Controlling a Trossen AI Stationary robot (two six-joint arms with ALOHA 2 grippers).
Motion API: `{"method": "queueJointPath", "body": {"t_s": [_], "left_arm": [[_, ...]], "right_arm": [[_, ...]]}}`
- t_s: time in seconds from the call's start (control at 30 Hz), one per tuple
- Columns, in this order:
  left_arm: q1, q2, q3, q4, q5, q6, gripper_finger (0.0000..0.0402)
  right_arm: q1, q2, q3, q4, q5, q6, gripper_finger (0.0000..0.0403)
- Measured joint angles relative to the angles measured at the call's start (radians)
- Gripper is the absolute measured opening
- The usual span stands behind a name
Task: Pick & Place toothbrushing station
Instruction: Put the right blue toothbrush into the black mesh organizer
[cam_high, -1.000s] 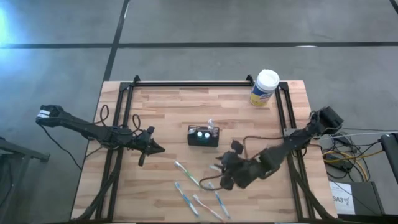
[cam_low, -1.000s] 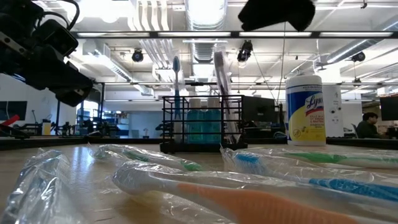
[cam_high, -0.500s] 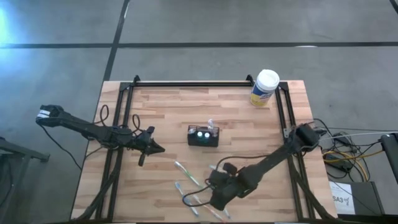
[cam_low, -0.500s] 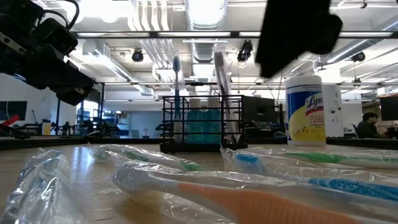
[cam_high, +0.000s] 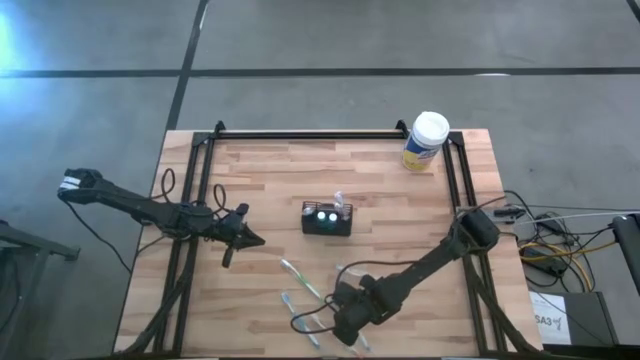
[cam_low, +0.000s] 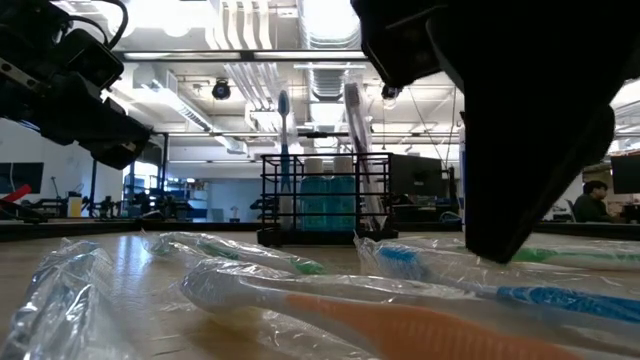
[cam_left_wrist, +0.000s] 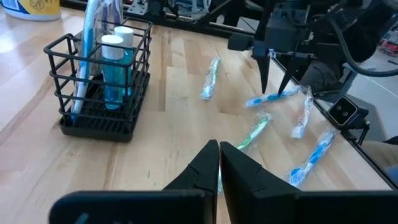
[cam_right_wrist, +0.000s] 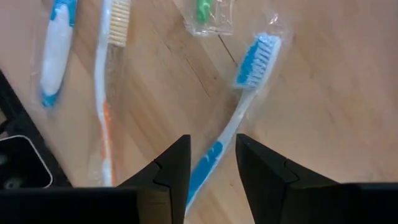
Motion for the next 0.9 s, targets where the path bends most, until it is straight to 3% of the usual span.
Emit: {"method": "queueJointPath", "body": {"t_s": [0.27, 0.43, 0.63, 0.9], "left_arm": [[0.000, 0.000, 0.000, -0.001, 0.000, 0.000, 0.0019], [0.000, 0.000, 0.000, -0.002, -0.001, -0.002, 0.0019], [0.000, 0.000, 0.000, -0.002, -0.001, -0.003, 0.0019], [0.000, 0.000, 0.000, 0.001, -0.001, -0.004, 0.0019]], "right_arm": [[0.000, 0.053, 0.005, 0.013, -0.074, 0.059, 0.0128], [-0.004, 0.069, 0.005, 0.007, -0.069, 0.011, 0.0102], [-0.006, 0.056, 0.003, 0.007, -0.003, -0.079, 0.0023], [-0.009, -0.010, -0.005, -0.015, 0.221, -0.183, 0.0008]]}}
